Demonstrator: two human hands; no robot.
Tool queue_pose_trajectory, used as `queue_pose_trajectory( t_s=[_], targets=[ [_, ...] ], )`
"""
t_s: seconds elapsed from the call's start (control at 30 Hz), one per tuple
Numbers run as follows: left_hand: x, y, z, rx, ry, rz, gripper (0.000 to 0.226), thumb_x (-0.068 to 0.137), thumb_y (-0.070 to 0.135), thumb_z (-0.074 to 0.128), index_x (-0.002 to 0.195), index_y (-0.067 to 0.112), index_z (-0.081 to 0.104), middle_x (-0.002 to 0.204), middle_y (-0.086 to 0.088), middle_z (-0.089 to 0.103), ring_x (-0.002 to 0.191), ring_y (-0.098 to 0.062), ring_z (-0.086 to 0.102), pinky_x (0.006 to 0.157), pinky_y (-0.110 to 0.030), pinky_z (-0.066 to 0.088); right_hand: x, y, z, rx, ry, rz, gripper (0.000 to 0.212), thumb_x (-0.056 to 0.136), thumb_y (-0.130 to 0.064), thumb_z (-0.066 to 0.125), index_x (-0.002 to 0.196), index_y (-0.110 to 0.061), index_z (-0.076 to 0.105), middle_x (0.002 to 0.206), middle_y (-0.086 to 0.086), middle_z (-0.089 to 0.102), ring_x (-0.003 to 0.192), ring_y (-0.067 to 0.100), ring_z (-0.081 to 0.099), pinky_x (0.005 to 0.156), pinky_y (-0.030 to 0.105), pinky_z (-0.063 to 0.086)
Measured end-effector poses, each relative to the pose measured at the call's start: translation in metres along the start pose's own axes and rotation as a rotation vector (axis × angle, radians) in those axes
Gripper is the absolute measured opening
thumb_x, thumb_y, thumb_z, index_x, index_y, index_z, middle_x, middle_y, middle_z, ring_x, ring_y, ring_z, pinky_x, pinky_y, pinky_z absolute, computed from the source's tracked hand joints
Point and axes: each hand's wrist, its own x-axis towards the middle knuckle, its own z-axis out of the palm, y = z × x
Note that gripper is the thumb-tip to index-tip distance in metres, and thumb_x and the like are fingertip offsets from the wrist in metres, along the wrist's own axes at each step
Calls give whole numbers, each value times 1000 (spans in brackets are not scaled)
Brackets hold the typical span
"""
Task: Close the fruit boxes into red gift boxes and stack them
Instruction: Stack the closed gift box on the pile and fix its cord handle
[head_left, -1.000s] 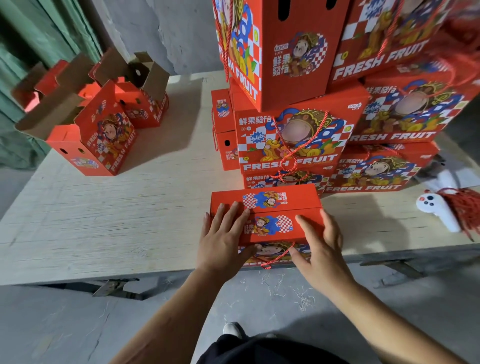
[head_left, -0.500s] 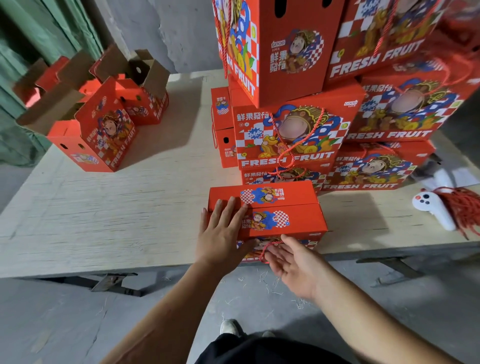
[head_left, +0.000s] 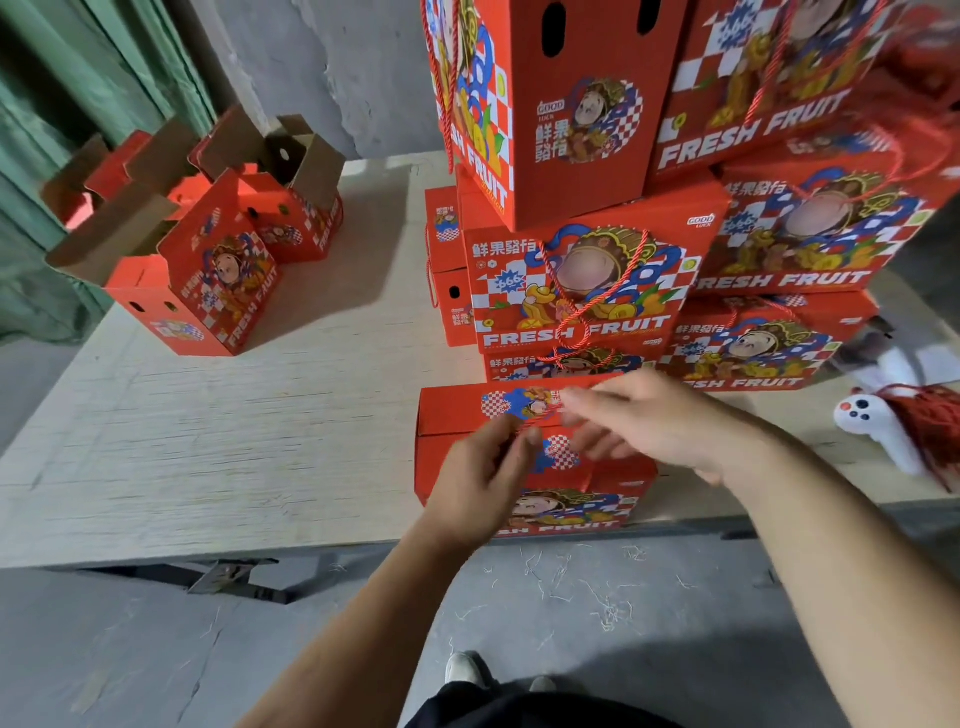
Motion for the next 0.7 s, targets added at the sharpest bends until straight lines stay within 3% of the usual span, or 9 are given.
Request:
queue_pose_trajectory(
  t_s=[0.07, 0.13, 0.2, 0.27, 0.33, 0.4, 0.47, 0.57, 0.7],
  targets=[
    [11, 16, -12, -171, 87, -23, 24, 103, 47, 58, 90, 28, 64, 88, 3, 76, 82, -16, 74, 66, -37, 63, 20, 19, -15, -241, 342, -25, 51, 101, -60, 49, 84, -18, 71, 72, 0, 73, 72, 22, 72, 69, 36, 53],
    [21, 29, -26, -146, 103, 16, 27, 99, 49, 59, 89, 24, 64, 86, -9, 73, 84, -34, 73, 67, -52, 62, 45, 33, -19, -428, 476, -42, 59, 103, -61, 40, 75, -14, 61, 69, 1, 63, 73, 29, 66, 61, 33, 45],
    [25, 34, -34, -109, 42, 36, 26, 96, 45, 61, 84, 23, 61, 82, -16, 68, 79, -41, 68, 65, -54, 57, 72, 38, -13, -592, 313, 4, 66, 99, -74, 30, 76, -18, 58, 78, 1, 58, 82, 30, 63, 67, 36, 45],
    [23, 33, -36, -109, -46, 43, 19, 98, 27, 64, 81, 27, 55, 71, 2, 63, 66, -16, 61, 58, -32, 52, 100, 32, -7, -600, 159, 94, 77, 92, -84, 27, 85, -19, 67, 90, 7, 65, 94, 32, 65, 78, 37, 48],
    [22, 29, -33, -26, -72, 39, 34, 97, 13, 62, 80, 39, 49, 63, 19, 48, 58, -2, 45, 56, -11, 39, 127, 22, -3, -620, 78, 219, 89, 91, -84, 32, 129, -11, 67, 133, 15, 65, 122, 36, 60, 100, 40, 47],
    [24, 27, -29, 58, -19, 29, 36, 95, 14, 59, 78, 42, 47, 60, 21, 46, 56, -2, 42, 54, -10, 36, 150, 14, 4, -628, -1, 291, 88, 94, -76, 45, 150, -8, 51, 154, 16, 50, 135, 37, 51, 109, 41, 42],
    [27, 26, -26, 96, 51, 42, 37, 97, 13, 63, 75, 34, 42, 59, 19, 44, 53, -2, 40, 53, -12, 33, 164, 8, 14, -487, -51, 288, 68, 94, -60, 60, 143, -12, 58, 146, 13, 57, 128, 33, 57, 107, 41, 47],
    [31, 25, -25, 131, 128, 50, 44, 100, 16, 68, 74, 34, 38, 56, 16, 38, 51, -6, 33, 50, -11, 27, 169, 4, 36, -239, 1, 69, 10, 93, -23, 73, 100, -15, 71, 99, 3, 69, 92, 21, 62, 72, 29, 50],
    [32, 17, -27, 148, 224, -29, 29, 97, 21, 68, 77, 21, 47, 60, 7, 43, 55, -8, 34, 50, -29, 32, 136, -9, 44, -153, 23, -176, 18, 93, -5, 63, 98, -22, 63, 92, 3, 64, 83, 20, 58, 69, 33, 48]
  ],
)
